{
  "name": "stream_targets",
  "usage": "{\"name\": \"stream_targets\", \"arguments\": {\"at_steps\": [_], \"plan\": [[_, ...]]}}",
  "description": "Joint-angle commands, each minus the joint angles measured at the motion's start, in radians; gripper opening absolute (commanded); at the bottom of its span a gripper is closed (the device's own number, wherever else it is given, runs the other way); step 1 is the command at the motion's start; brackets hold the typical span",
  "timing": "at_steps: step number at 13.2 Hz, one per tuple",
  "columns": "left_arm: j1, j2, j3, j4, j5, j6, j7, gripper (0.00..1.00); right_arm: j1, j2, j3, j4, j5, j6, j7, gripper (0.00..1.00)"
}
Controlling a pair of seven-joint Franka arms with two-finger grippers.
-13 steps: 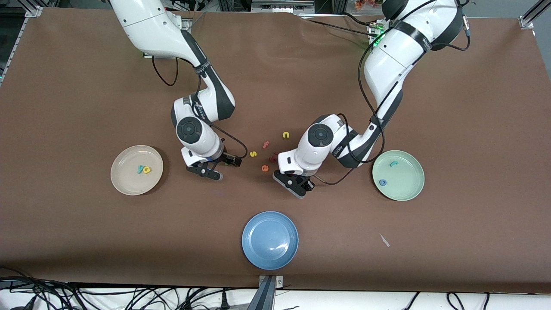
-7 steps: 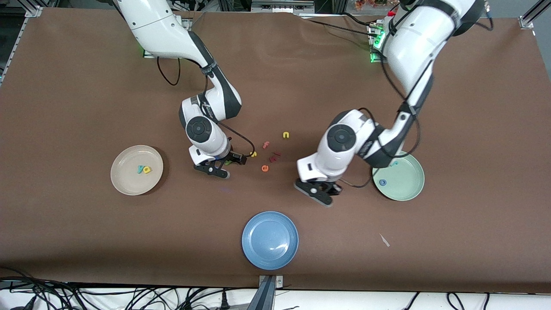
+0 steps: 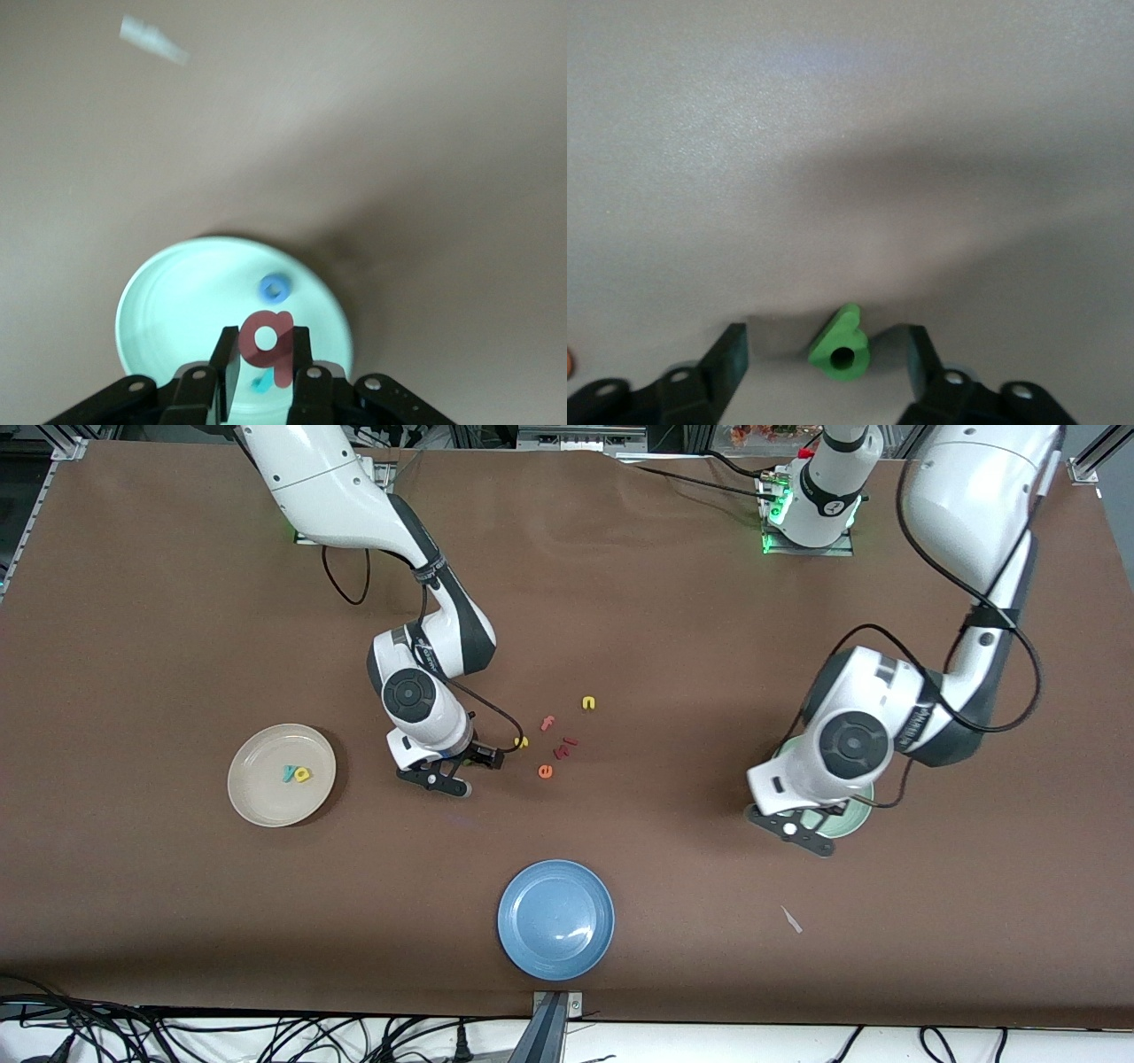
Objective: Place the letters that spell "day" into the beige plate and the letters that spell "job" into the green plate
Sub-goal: 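Carry the q to the green plate while the right gripper grasps green b, then drop the q on the green plate while the right gripper carries b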
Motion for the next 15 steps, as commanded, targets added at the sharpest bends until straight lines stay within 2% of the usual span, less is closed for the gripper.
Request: {"name": "stream_targets", "arguments": {"at_steps": [1, 4, 7, 8, 9, 10, 11, 14, 15], "plan": [[0.033, -0.044, -0.012, -0.142, 0.025, 0.033, 0.042, 0.00, -0.001, 0.020, -0.001, 0.031, -0.019, -0.005, -0.002, 0.67], [0.076, -0.050, -0.011, -0.178, 0.025, 0.067, 0.066, 0.00, -0.001, 0.020, -0.006, 0.030, -0.019, -0.005, -0.013, 0.49], [0.155, -0.016, -0.005, -0.247, 0.119, 0.236, 0.066, 0.00, -0.004, 0.020, -0.006, 0.030, -0.018, -0.005, -0.016, 0.31], [0.177, -0.004, -0.006, -0.248, 0.132, 0.260, 0.066, 0.00, -0.004, 0.020, -0.006, 0.030, -0.018, -0.007, -0.016, 0.30], [0.181, 0.004, -0.008, -0.248, 0.132, 0.265, 0.066, 0.20, -0.004, 0.018, -0.006, 0.031, -0.016, -0.008, -0.017, 0.26], [0.169, -0.005, -0.012, -0.248, 0.131, 0.259, 0.065, 0.90, -0.004, 0.018, -0.006, 0.031, -0.016, -0.010, -0.017, 0.24], [0.169, -0.021, -0.025, -0.244, 0.131, 0.247, 0.066, 1.00, -0.004, 0.017, -0.006, 0.031, -0.018, -0.010, -0.019, 0.21], [0.171, -0.071, -0.051, -0.231, 0.118, 0.209, 0.056, 1.00, -0.007, 0.004, -0.013, 0.057, -0.019, -0.074, -0.031, 0.15], [0.169, -0.103, -0.069, -0.228, 0.105, 0.178, 0.056, 1.00, -0.008, 0.004, -0.024, 0.079, -0.019, -0.123, -0.051, 0.08]]}}
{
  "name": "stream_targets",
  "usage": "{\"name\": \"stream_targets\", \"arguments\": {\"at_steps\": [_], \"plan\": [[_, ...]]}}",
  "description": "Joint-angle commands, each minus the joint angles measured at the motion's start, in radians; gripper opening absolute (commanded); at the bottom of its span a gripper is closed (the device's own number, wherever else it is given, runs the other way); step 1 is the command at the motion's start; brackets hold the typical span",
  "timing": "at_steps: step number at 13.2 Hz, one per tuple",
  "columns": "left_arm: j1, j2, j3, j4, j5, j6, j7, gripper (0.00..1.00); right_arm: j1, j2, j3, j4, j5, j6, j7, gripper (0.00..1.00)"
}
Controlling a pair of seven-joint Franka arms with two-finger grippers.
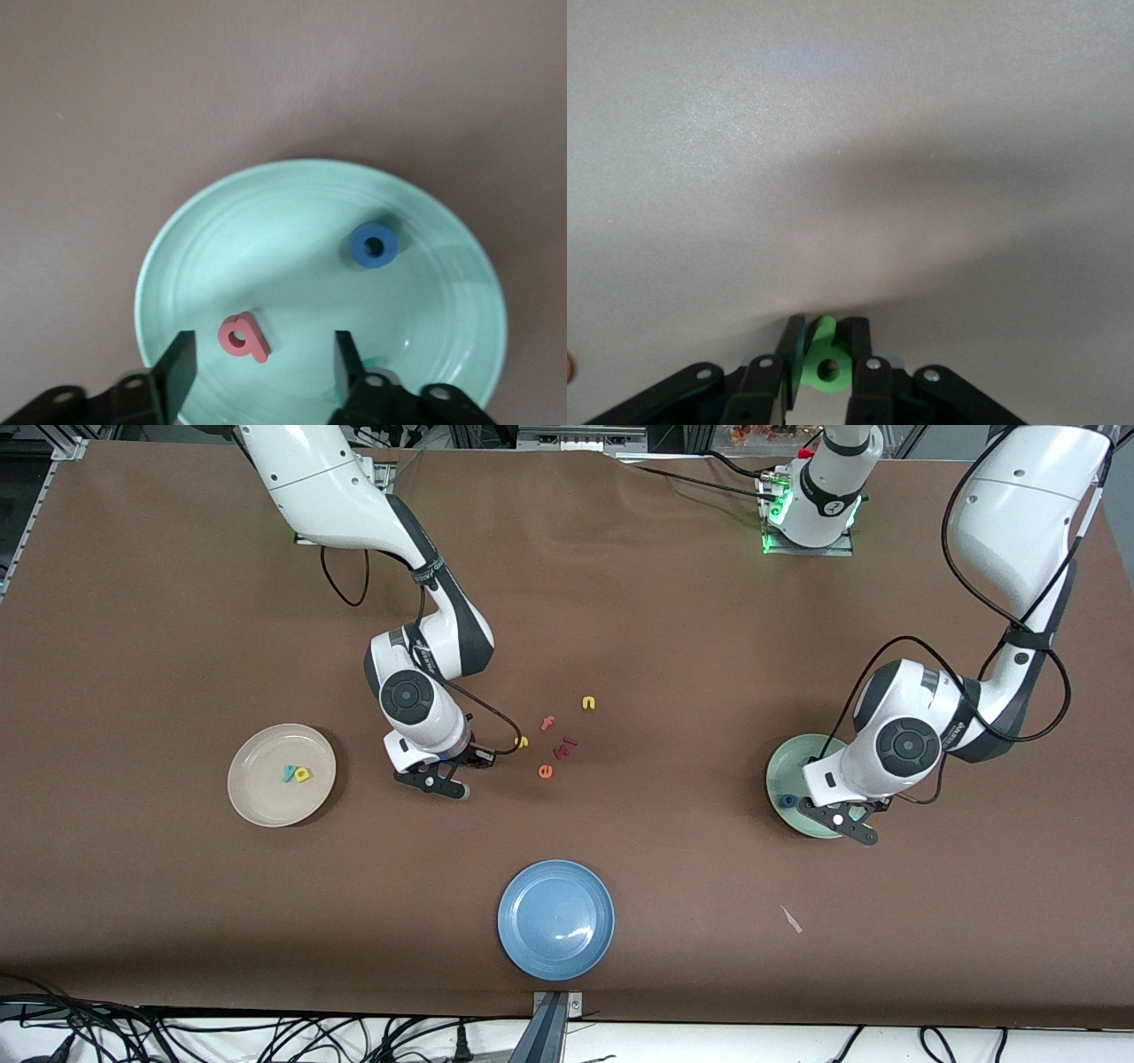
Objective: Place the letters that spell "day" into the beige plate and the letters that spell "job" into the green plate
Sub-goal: 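Drop the q on the green plate while the right gripper carries b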
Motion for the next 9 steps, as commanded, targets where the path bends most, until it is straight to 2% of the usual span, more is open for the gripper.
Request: {"name": "stream_targets", "arguments": {"at_steps": [1, 2, 5, 7, 9], "plan": [[-0.003, -0.108, -0.084, 0.009, -0.005, -0.114, -0.008, 1.00, -0.008, -0.004, -0.024, 0.062, -0.013, -0.111, -0.050, 0.06], [-0.001, -0.134, -0.126, 0.032, -0.008, -0.203, -0.010, 1.00, -0.008, -0.010, -0.032, 0.062, -0.013, -0.121, -0.072, 0.05], [-0.003, -0.156, -0.247, 0.196, -0.010, -0.504, -0.011, 1.00, -0.008, -0.042, -0.097, 0.056, -0.011, -0.202, -0.202, 0.05], [-0.003, -0.156, -0.293, 0.317, -0.010, -0.628, -0.010, 1.00, -0.009, -0.061, -0.156, 0.041, -0.008, -0.239, -0.318, 0.05], [0.008, -0.156, -0.300, 0.434, -0.024, -0.673, -0.005, 1.00, -0.009, -0.087, -0.208, -0.007, -0.008, -0.241, -0.441, 0.05]]}}
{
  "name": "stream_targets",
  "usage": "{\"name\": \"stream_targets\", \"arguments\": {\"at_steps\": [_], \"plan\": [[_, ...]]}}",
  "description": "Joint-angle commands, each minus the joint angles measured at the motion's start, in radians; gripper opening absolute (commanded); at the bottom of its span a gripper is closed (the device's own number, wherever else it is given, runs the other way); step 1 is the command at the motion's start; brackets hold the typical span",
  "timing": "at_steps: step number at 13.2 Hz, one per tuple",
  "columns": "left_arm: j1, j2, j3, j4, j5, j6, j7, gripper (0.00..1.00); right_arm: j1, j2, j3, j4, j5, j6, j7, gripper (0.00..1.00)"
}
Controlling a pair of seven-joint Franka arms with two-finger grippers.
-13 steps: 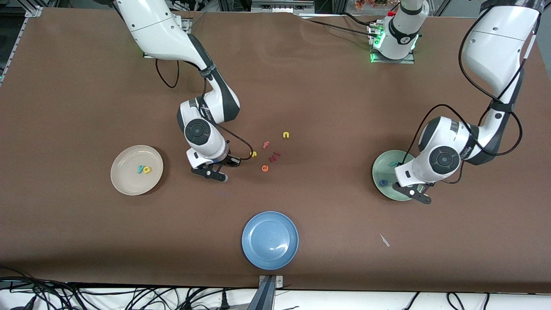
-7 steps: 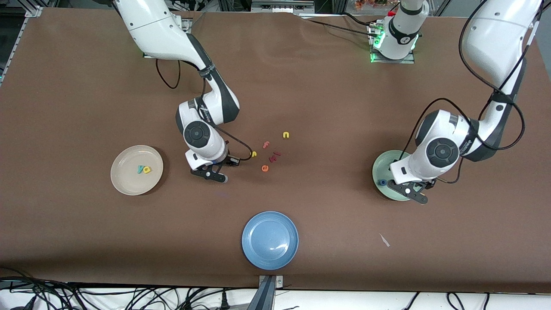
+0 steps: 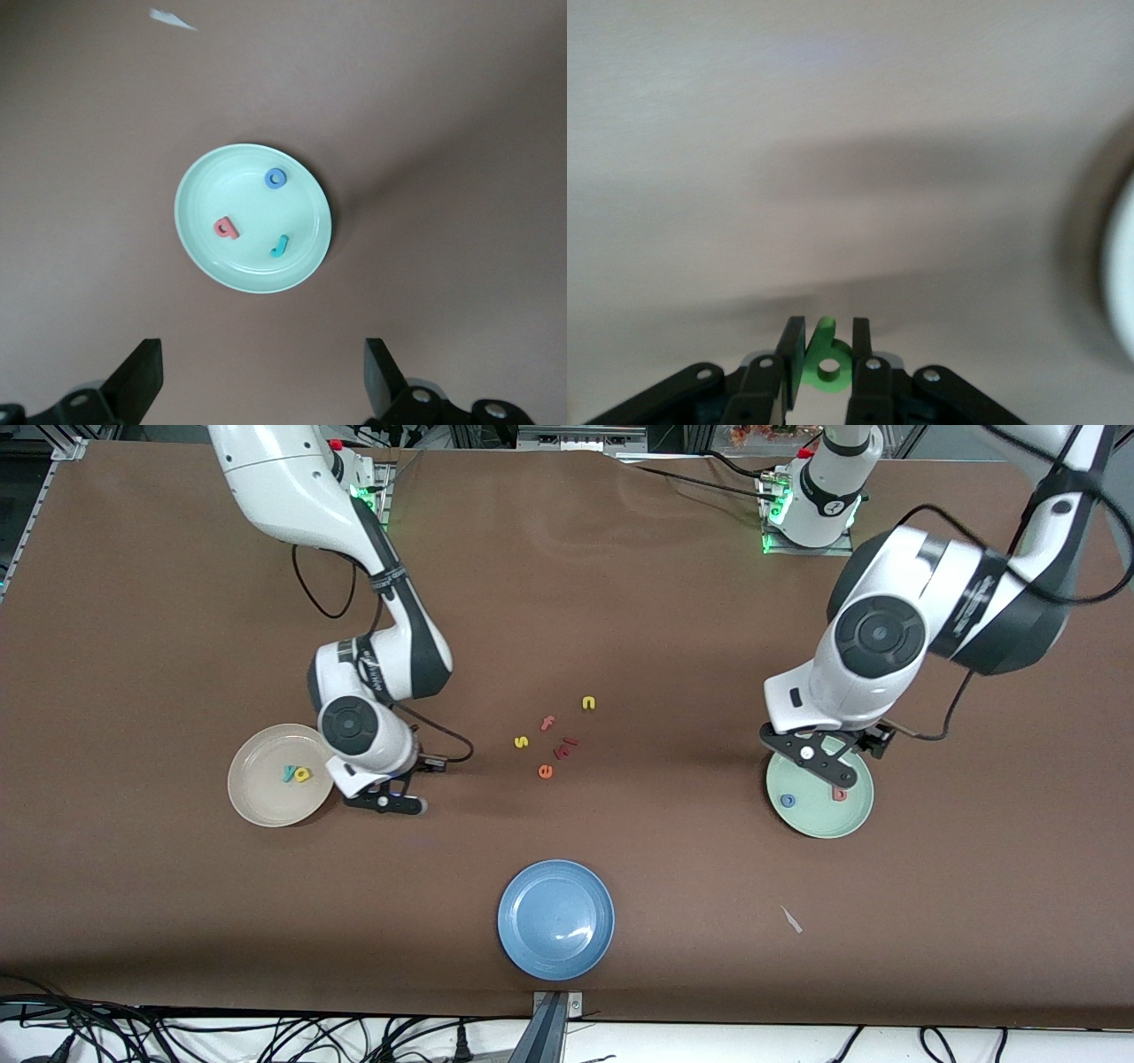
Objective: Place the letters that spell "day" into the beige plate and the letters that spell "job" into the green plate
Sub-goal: 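Drop the q on the green plate while the right gripper carries b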
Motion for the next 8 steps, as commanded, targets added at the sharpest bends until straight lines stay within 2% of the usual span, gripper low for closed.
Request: {"name": "stream_targets", "arguments": {"at_steps": [1, 2, 3, 6, 7, 8], "plan": [[0.018, 0.022, 0.000, 0.167, -0.063, -0.060, 0.014, 1.00, 0.001, -0.056, -0.065, -0.080, -0.008, -0.006, -0.174, 0.05], [0.016, -0.025, 0.039, 0.173, -0.132, -0.060, 0.016, 1.00, -0.001, -0.066, -0.094, -0.093, -0.006, -0.006, -0.242, 0.05], [-0.019, -0.068, 0.117, 0.170, -0.180, -0.060, 0.013, 1.00, -0.001, -0.077, -0.122, -0.108, -0.006, -0.009, -0.306, 0.05], [-0.162, -0.139, 0.445, 0.140, -0.381, -0.058, 0.014, 1.00, -0.001, -0.111, -0.200, -0.160, -0.006, -0.005, -0.466, 0.05], [-0.200, -0.165, 0.533, 0.100, -0.437, -0.049, 0.011, 1.00, -0.009, -0.102, -0.226, -0.169, 0.000, 0.009, -0.518, 0.05], [-0.216, -0.214, 0.591, 0.033, -0.485, -0.026, 0.011, 1.00, -0.042, -0.094, -0.231, -0.172, 0.006, 0.023, -0.558, 0.06]]}}
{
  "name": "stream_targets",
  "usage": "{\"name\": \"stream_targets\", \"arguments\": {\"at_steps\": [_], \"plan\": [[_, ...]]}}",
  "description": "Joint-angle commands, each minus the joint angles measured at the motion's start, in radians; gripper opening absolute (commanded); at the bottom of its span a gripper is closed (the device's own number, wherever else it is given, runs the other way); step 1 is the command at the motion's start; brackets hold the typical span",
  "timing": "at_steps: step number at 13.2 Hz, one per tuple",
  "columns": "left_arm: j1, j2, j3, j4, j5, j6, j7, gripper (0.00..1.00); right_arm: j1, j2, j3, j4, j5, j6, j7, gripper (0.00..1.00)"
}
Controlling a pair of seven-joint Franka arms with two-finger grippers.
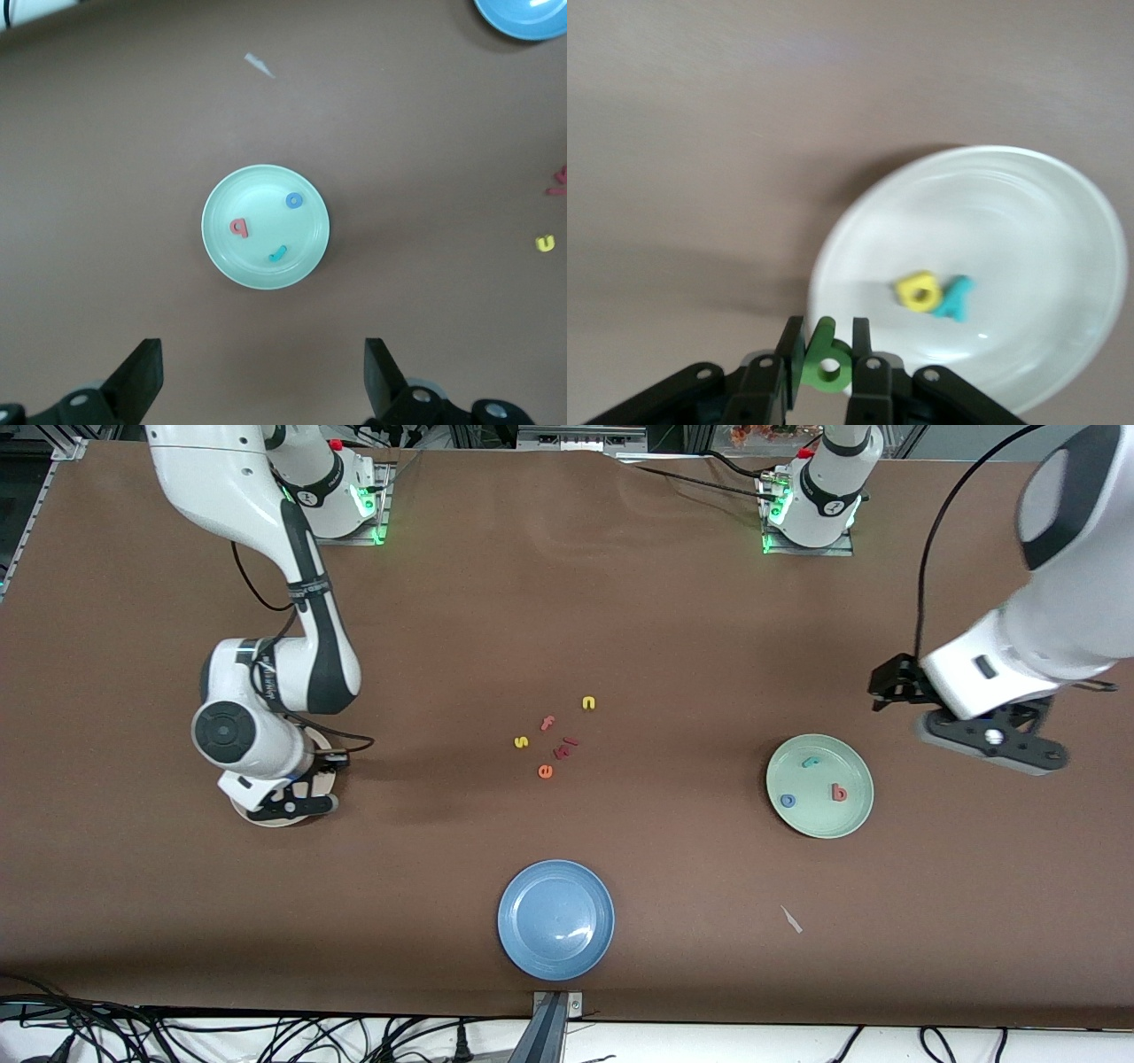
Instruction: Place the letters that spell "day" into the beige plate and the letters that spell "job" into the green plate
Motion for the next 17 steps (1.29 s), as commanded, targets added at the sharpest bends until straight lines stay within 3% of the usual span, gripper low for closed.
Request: {"name": "stream_targets", "arguments": {"at_steps": [1, 2, 3, 5, 7, 13, 15, 17], "plan": [[-0.062, -0.176, 0.153, -0.239, -0.089, 0.082, 0.006, 1.00, -0.060, -0.012, -0.015, -0.043, 0.008, 0.028, -0.117, 0.15], [-0.061, -0.265, 0.164, -0.366, -0.087, 0.161, 0.004, 1.00, -0.070, -0.012, -0.013, -0.039, 0.009, 0.023, -0.128, 0.78], [-0.050, -0.324, 0.164, -0.442, -0.084, 0.190, 0.006, 1.00, -0.070, -0.012, -0.010, -0.033, 0.017, 0.012, -0.122, 1.00], [-0.041, -0.350, 0.187, -0.475, -0.081, 0.188, 0.003, 1.00, -0.061, -0.015, -0.009, 0.009, 0.032, -0.032, -0.102, 1.00], [-0.129, -0.369, 0.273, -0.479, -0.078, 0.165, -0.054, 1.00, -0.056, -0.015, -0.007, 0.082, 0.032, -0.142, -0.062, 1.00], [-0.144, -0.312, 0.271, -0.403, -0.034, 0.104, -0.077, 1.00, -0.007, -0.053, 0.005, 0.167, 0.061, -0.282, 0.053, 1.00], [-0.145, -0.312, 0.259, -0.401, -0.012, 0.104, -0.076, 1.00, -0.103, -0.177, 0.132, 0.123, 0.045, -0.304, 0.144, 1.00], [-0.148, -0.300, 0.259, -0.377, -0.014, 0.102, -0.077, 1.00, -0.143, -0.274, 0.203, 0.075, -0.044, -0.316, 0.194, 1.00]]}}
